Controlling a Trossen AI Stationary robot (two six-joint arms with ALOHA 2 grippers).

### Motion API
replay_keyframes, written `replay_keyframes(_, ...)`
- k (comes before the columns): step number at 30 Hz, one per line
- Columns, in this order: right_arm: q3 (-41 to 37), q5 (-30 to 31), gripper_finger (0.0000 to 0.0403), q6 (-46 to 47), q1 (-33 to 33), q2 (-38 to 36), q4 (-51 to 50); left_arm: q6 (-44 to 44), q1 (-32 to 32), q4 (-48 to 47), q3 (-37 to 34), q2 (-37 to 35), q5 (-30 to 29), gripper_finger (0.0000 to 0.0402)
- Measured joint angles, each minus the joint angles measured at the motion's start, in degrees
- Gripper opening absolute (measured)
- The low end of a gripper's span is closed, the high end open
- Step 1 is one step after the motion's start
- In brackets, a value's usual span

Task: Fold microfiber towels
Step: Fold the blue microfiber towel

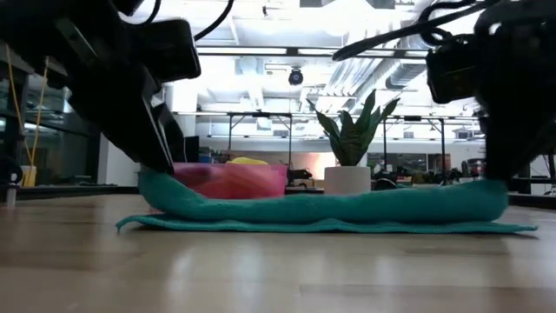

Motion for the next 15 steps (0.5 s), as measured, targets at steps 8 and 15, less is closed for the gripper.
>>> replay_keyframes(8,-0.02,-6.71,0.0175,-7.09,0.04,0.0,-3.16,3.33,-0.04,1.37,0.0,-0.02,10.25,0.0086)
replay_keyframes(15,-0.02,-5.37,0.0192,-7.39,-0.97,-1.42,-4.38,5.01,2.91,-1.94,0.01,-4.45,12.87,0.0103)
